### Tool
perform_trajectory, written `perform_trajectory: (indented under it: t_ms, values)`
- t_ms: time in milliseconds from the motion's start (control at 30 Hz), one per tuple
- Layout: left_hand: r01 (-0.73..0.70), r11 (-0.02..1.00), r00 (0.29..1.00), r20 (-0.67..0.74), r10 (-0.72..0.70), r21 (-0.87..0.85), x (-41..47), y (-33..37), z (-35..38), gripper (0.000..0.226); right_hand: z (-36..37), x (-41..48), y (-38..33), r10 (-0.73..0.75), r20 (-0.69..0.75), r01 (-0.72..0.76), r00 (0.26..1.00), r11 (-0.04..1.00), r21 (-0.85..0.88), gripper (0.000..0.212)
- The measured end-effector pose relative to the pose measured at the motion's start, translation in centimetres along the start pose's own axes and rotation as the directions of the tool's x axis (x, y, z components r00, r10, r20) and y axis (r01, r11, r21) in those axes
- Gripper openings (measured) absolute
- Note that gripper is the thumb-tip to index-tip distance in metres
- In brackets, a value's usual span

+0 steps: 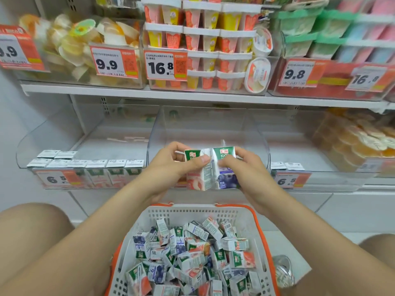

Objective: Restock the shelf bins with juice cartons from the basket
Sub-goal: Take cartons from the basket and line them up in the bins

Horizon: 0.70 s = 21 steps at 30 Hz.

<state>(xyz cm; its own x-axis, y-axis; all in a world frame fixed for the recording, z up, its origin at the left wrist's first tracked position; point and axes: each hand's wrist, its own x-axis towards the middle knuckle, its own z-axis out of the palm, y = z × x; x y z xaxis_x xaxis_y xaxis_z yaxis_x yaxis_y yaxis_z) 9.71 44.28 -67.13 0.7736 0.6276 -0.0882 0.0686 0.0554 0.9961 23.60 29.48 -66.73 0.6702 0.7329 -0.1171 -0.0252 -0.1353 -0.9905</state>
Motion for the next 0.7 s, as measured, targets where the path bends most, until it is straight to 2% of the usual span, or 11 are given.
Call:
perform_trajectory:
  t_ms: [67, 133, 200, 267, 367, 467, 600, 700]
  values:
    - [-0.03, 0.998, 0.998, -0.058, 0.033, 0.052, 0.6, 0.3, 1.3, 0.074, -1.1, 0.2, -1.1, -0.001, 0.004, 0.001, 1.0, 1.0, -0.027, 0.019]
    - [-0.076, 0.992, 0.992, -0.093, 0.085, 0.097, 1.1, 0.6, 2.8, 0.072, -2.2, 0.1, -2.0, -0.011, 0.01, 0.012, 1.0, 0.995, -0.098, 0.02]
    - [-0.128, 0.986, 0.982, -0.123, 0.141, 0.111, 1.6, 0.8, 4.5, 0.069, -3.4, -0.1, -2.7, -0.051, 0.018, 0.053, 0.999, 0.968, -0.246, 0.021]
    - [-0.176, 0.98, 0.973, -0.136, 0.188, 0.095, 2.2, 0.7, 6.2, 0.062, -5.1, -0.1, -3.3, -0.155, 0.044, 0.158, 0.987, 0.87, -0.467, 0.016]
    - [-0.263, 0.952, 0.951, -0.123, 0.283, 0.157, 3.0, 0.7, 8.7, 0.048, -8.4, -0.1, -4.3, -0.279, 0.008, 0.22, 0.96, 0.737, -0.639, 0.013]
    - [-0.301, 0.922, 0.936, -0.108, 0.334, 0.245, 3.7, 0.9, 11.0, 0.047, -12.4, -0.4, -4.5, -0.375, -0.111, 0.193, 0.92, 0.683, -0.705, 0.02]
    - [-0.305, 0.905, 0.936, -0.081, 0.342, 0.297, 4.5, 0.6, 13.5, 0.049, -17.9, -0.2, -3.3, -0.498, -0.129, 0.184, 0.858, 0.532, -0.827, 0.041]
    - [-0.292, 0.909, 0.943, -0.068, 0.325, 0.299, 4.7, -0.1, 14.6, 0.049, -21.4, 1.3, -2.1, -0.474, -0.168, 0.046, 0.865, 0.409, -0.912, 0.045]
